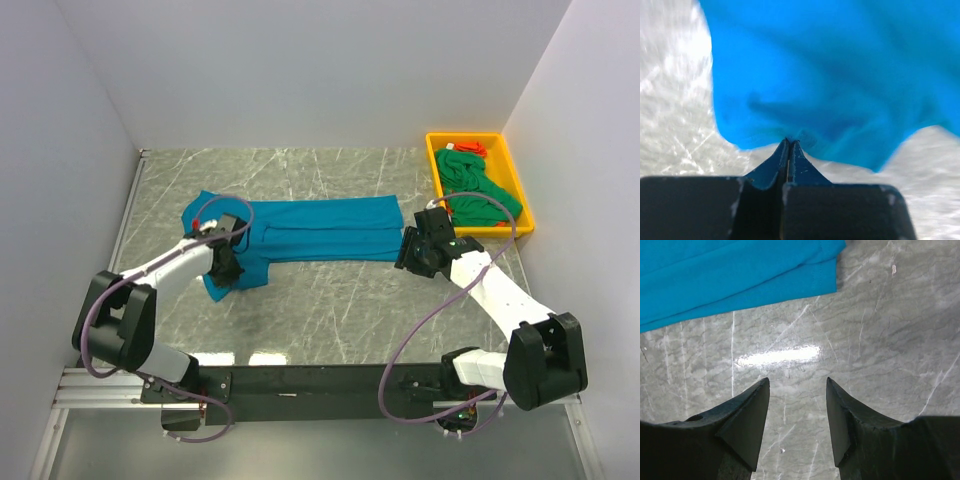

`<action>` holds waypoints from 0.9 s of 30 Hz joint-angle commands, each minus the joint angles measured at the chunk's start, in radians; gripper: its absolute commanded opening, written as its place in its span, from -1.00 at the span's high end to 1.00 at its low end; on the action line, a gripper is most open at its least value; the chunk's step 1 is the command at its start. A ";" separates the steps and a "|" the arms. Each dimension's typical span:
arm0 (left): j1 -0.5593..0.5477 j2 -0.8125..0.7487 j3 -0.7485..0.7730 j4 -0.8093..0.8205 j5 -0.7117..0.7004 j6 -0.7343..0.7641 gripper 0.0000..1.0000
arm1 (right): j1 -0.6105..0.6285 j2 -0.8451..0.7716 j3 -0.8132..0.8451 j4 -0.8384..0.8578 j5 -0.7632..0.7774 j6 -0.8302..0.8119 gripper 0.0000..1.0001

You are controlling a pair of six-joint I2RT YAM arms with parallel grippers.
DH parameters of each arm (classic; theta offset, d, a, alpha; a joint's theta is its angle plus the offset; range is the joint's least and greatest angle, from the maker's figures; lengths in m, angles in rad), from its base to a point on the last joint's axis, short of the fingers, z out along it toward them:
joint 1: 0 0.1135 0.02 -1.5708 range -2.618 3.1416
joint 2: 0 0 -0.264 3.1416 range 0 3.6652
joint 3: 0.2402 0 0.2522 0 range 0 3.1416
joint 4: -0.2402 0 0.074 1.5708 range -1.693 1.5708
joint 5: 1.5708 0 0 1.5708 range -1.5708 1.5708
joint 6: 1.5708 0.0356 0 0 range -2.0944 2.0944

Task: Fold and stack the t-shirts
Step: Fold the tshirt

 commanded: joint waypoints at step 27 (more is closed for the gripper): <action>0.160 0.519 0.835 -0.021 -0.133 0.272 0.96 | 0.006 0.006 0.024 0.016 0.027 -0.058 -0.11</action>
